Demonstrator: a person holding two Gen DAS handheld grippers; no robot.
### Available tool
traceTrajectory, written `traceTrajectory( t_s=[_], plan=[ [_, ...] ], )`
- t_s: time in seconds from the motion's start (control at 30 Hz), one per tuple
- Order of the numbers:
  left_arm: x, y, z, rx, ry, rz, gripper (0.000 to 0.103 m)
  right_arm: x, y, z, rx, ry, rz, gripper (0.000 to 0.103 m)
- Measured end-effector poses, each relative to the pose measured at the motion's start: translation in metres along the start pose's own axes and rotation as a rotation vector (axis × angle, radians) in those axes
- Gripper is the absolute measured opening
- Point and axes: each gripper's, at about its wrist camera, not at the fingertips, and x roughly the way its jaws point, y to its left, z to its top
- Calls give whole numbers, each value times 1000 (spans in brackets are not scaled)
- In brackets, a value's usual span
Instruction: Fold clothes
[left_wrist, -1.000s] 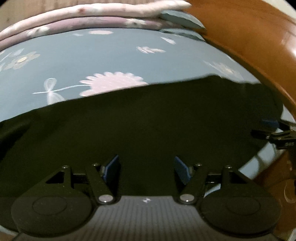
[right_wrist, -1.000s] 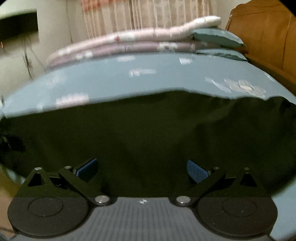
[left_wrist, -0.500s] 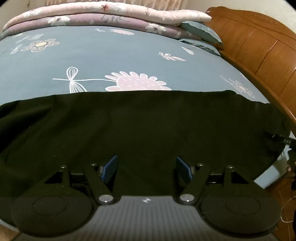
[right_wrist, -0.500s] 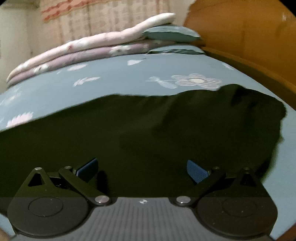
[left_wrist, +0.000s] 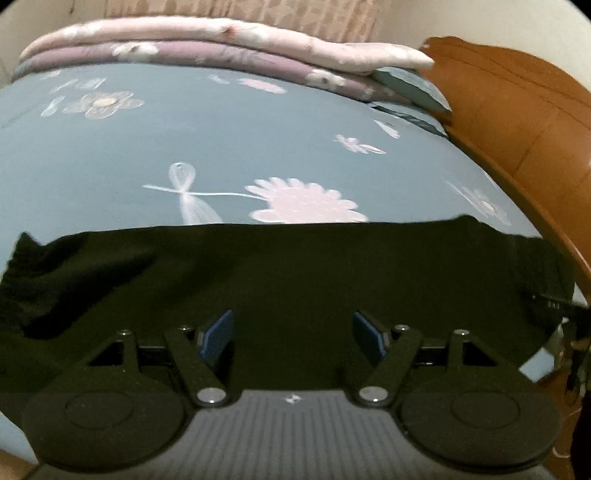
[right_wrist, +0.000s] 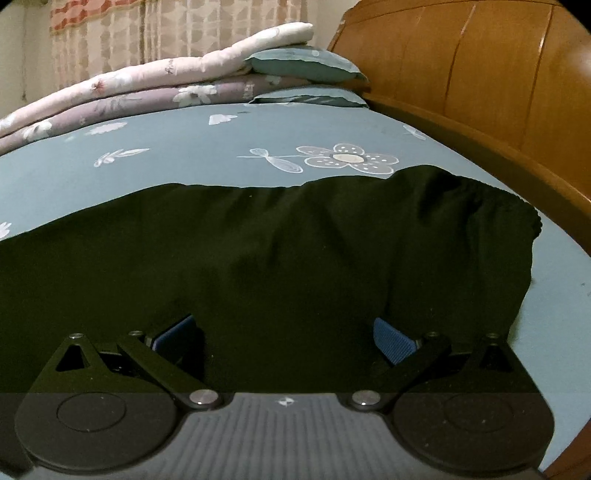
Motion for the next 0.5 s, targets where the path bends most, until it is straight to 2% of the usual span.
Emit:
traceTrajectory(
  t_s=[0.17, 0.3, 0.4, 0.5],
  plan=[
    [-2, 40, -12, -125, 41, 35, 72, 1, 2, 3, -9, 18, -5, 103],
    [-16, 51, -15, -146, 45, 26, 73, 0, 2, 2, -12, 20, -4, 103],
    [-25, 50, 2, -106, -7, 46, 73, 0, 3, 2, -14, 22, -8, 103],
    [-23, 57, 21, -127, -62, 7, 73, 1, 4, 2, -15, 24, -13, 103]
  ],
)
